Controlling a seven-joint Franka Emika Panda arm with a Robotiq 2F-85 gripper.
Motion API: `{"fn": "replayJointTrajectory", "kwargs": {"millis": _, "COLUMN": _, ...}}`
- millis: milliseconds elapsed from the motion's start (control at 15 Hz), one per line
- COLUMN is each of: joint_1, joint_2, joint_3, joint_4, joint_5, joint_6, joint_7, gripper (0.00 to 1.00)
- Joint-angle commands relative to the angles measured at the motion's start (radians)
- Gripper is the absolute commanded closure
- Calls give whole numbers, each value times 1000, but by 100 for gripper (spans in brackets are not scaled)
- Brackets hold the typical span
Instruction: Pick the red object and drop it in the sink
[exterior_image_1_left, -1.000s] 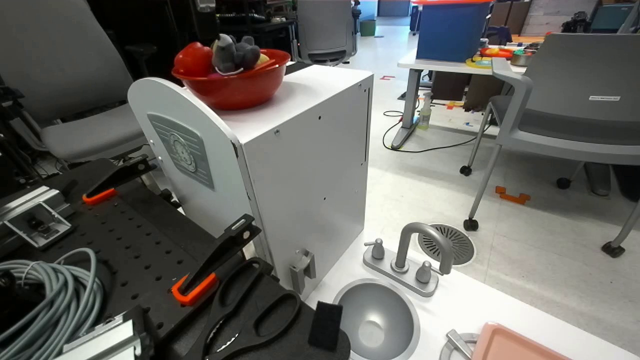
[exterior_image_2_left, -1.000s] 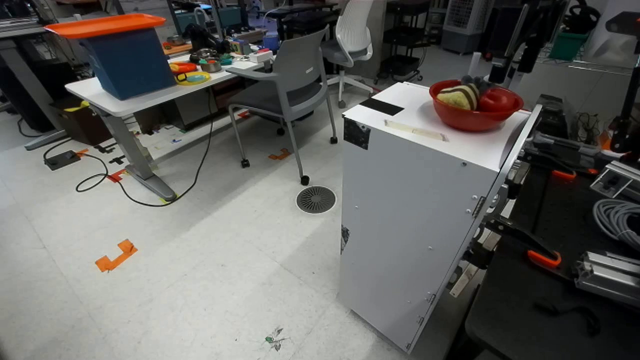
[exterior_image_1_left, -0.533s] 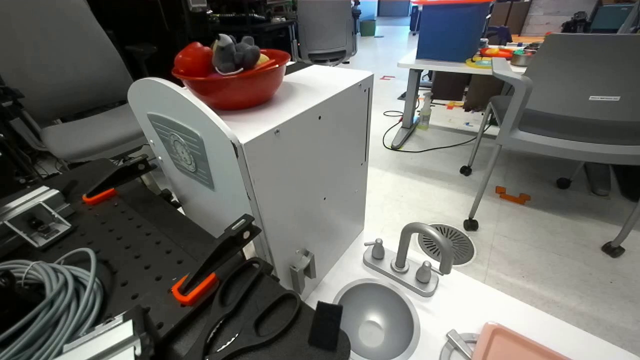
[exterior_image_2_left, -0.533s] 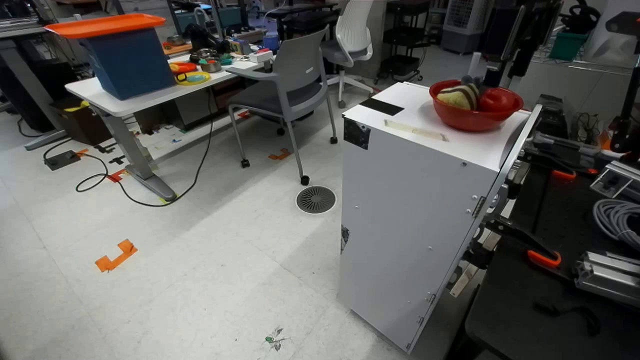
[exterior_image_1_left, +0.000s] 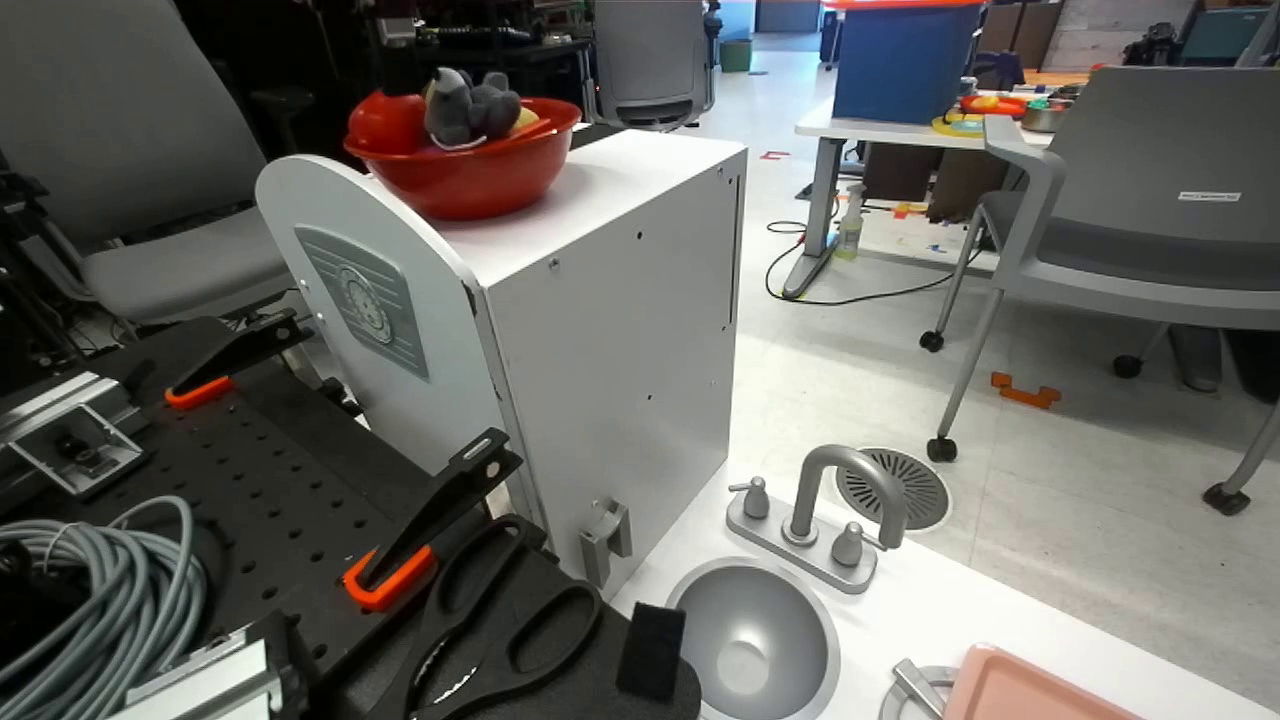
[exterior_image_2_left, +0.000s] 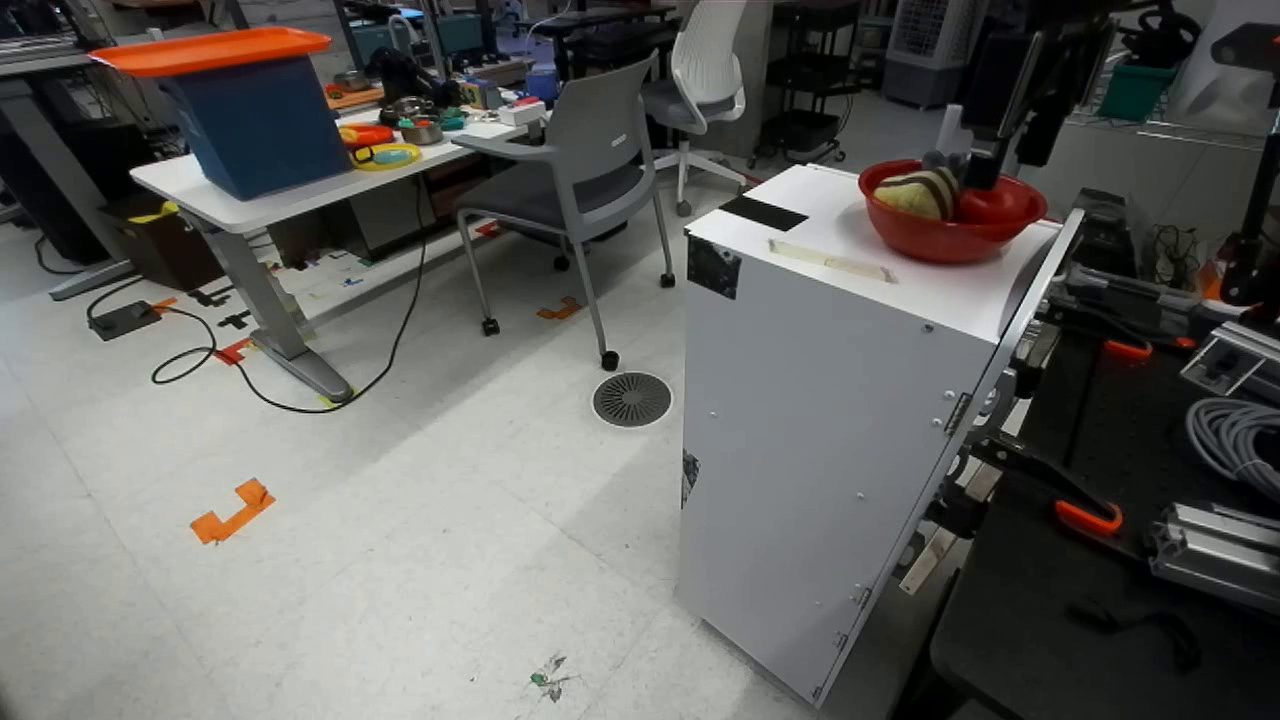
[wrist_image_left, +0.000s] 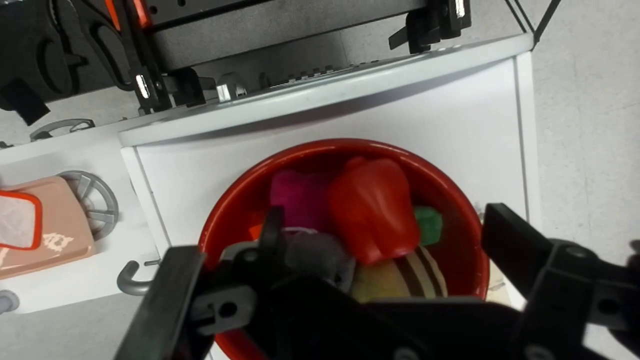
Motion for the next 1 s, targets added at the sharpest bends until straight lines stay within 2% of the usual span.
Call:
{"fn": "replayJointTrajectory", "kwargs": {"millis": 0, "joint_1": -3, "joint_2": 24, "joint_3": -3, "joint_4": 22, "joint_5": 22, "joint_6": -2, "joint_7": -23, "gripper": 0}}
{"fn": "replayJointTrajectory", "kwargs": {"millis": 933, "joint_1": -3, "joint_2": 53, "joint_3": -5, "joint_4": 37, "joint_5": 34, "joint_6": -8, "joint_7": -26, "gripper": 0}}
